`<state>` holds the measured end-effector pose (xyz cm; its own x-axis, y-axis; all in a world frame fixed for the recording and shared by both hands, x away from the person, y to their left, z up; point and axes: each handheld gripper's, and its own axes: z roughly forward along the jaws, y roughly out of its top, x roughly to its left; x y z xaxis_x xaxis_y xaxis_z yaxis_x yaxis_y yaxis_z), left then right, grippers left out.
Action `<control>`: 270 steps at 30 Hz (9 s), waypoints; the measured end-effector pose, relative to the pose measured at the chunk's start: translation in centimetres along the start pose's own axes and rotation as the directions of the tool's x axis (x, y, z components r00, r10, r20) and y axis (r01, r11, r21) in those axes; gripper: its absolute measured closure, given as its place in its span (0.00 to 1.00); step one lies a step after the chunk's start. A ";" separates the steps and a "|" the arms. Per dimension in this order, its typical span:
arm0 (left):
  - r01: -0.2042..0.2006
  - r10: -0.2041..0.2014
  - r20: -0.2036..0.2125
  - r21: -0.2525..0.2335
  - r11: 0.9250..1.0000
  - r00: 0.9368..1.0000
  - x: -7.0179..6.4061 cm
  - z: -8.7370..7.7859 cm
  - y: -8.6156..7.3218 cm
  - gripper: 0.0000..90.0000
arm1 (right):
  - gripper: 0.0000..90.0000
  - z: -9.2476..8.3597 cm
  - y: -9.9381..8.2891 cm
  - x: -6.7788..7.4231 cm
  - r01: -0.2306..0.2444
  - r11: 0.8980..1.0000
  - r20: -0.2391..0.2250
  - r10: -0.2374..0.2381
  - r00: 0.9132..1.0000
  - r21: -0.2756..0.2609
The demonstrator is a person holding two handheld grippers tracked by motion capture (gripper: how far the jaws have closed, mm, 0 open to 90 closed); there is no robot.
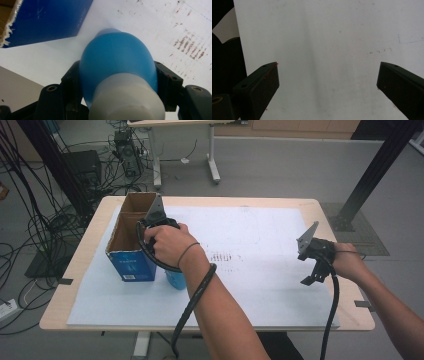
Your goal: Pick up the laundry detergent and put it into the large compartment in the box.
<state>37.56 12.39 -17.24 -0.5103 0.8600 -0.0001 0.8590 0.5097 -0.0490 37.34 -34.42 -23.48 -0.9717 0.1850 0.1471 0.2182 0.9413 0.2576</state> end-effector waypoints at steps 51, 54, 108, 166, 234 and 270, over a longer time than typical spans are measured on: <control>-0.015 0.015 0.012 0.006 1.000 1.000 0.5 0.0 0.1 0.40 | 0.05 0.4 0.9 -0.2 0.030 1.000 -0.016 -0.030 0.999 0.006; -0.020 0.020 0.014 0.009 1.000 1.000 0.5 0.0 0.1 0.40 | 0.05 0.4 1.0 -0.1 0.033 0.999 -0.016 -0.033 0.999 0.006; -0.661 0.660 0.033 0.064 0.748 0.751 -3.3 -2.6 -0.4 0.40 | 0.05 -0.2 4.7 1.2 -0.007 0.996 0.042 0.004 0.999 0.091; -0.749 0.757 0.075 -0.113 0.653 0.649 -3.0 -23.6 0.2 0.41 | 0.05 -0.9 8.3 2.0 -0.072 0.991 0.117 0.059 0.991 0.113; -0.602 0.604 0.023 -0.049 0.797 0.797 7.8 -16.5 11.1 0.41 | 0.05 -0.5 8.8 1.7 -0.113 0.982 0.134 0.093 0.987 0.150; -0.625 0.625 0.057 -0.017 0.780 0.778 9.0 -8.4 12.6 0.41 | 0.05 0.0 9.2 1.4 -0.118 0.979 0.129 0.097 0.987 0.169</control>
<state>44.17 26.76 -9.47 0.1375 0.9866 -0.0877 0.9900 -0.1398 -0.0211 37.94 -25.48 -20.91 -0.9496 0.3098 0.0472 0.3126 0.9470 0.0739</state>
